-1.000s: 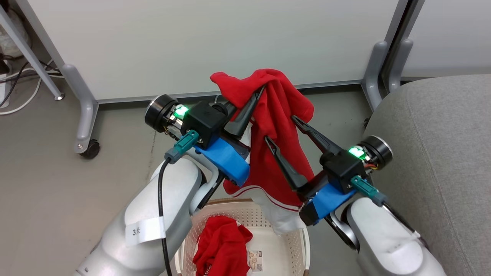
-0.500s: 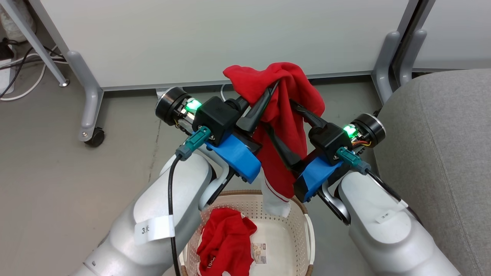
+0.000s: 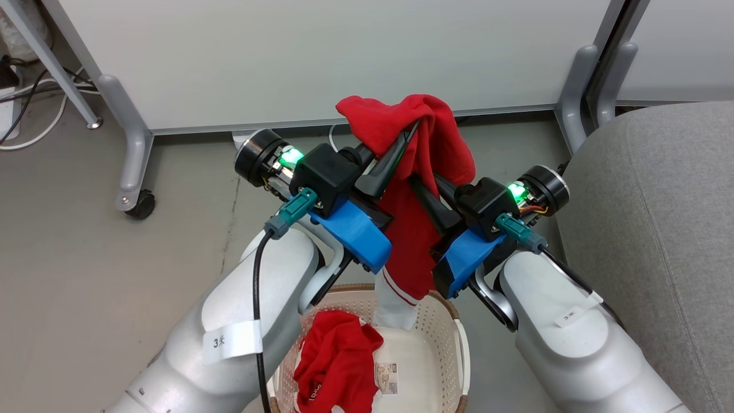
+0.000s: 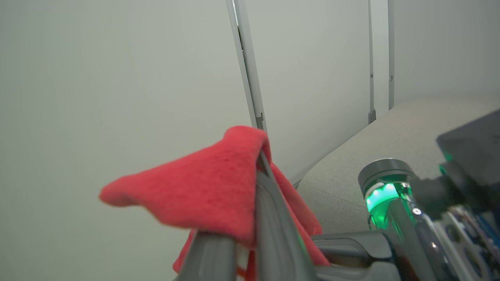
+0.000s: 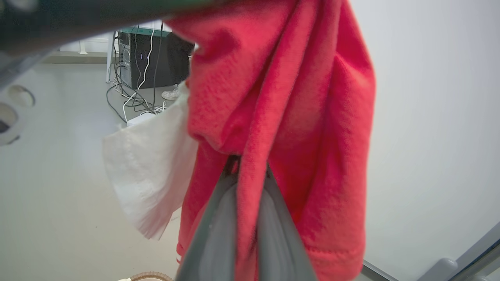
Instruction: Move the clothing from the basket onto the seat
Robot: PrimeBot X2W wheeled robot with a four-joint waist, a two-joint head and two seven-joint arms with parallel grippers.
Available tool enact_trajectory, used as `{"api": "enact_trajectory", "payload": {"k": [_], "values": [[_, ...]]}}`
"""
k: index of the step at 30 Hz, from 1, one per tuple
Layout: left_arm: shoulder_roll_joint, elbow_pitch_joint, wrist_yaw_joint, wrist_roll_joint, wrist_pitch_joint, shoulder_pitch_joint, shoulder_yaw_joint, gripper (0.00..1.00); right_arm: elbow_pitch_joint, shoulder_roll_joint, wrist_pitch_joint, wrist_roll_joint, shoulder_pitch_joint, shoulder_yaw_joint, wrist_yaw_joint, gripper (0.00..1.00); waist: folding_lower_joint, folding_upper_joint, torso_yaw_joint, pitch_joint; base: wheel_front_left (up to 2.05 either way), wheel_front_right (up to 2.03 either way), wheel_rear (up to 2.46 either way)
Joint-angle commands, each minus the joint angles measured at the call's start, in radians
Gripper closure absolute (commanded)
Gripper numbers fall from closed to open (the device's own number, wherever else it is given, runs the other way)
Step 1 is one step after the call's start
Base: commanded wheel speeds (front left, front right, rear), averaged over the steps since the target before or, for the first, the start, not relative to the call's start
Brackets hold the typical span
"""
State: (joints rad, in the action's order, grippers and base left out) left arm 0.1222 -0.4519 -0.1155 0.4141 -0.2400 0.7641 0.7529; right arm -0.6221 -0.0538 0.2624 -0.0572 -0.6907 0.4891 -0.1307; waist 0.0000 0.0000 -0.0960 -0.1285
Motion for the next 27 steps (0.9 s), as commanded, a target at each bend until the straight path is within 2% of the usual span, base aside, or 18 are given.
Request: {"api": "enact_trajectory", "payload": {"k": [1,12,13,14,15,27], "values": [[0.002,-0.003,-0.003,0.006,-0.008,0.013,-0.001,1.00,0.000,0.004,0.004,-0.008,-0.011,0.002,0.000,1.00,0.0000,0.0000,0.002,0.001,0.00,0.00,0.00],[0.007,-0.011,0.000,0.012,-0.010,0.017,0.005,1.00,0.012,0.004,0.004,-0.010,-0.006,0.002,0.000,1.00,0.0000,0.0000,0.006,-0.002,0.00,0.00,0.00],[0.007,-0.014,0.001,0.014,-0.009,0.017,0.006,0.86,0.013,0.005,0.004,-0.012,-0.006,0.003,0.000,1.00,0.0000,0.0000,0.006,-0.002,0.00,0.00,0.00],[0.007,-0.016,0.002,0.014,-0.009,0.017,0.006,0.55,0.014,0.005,0.004,-0.013,-0.005,0.003,0.000,1.00,0.0000,0.0000,0.006,-0.002,0.00,0.00,0.00],[0.007,-0.017,0.006,0.014,-0.009,0.018,0.006,0.00,0.014,0.004,0.004,-0.015,-0.005,0.003,0.000,1.00,0.0000,0.0000,0.006,-0.002,0.00,0.00,0.00],[0.005,-0.036,0.011,0.020,-0.016,0.012,0.013,0.00,0.038,0.004,0.004,-0.023,0.001,-0.010,0.000,1.00,0.0000,0.0000,0.009,-0.011,0.00,0.00,0.00]]}}
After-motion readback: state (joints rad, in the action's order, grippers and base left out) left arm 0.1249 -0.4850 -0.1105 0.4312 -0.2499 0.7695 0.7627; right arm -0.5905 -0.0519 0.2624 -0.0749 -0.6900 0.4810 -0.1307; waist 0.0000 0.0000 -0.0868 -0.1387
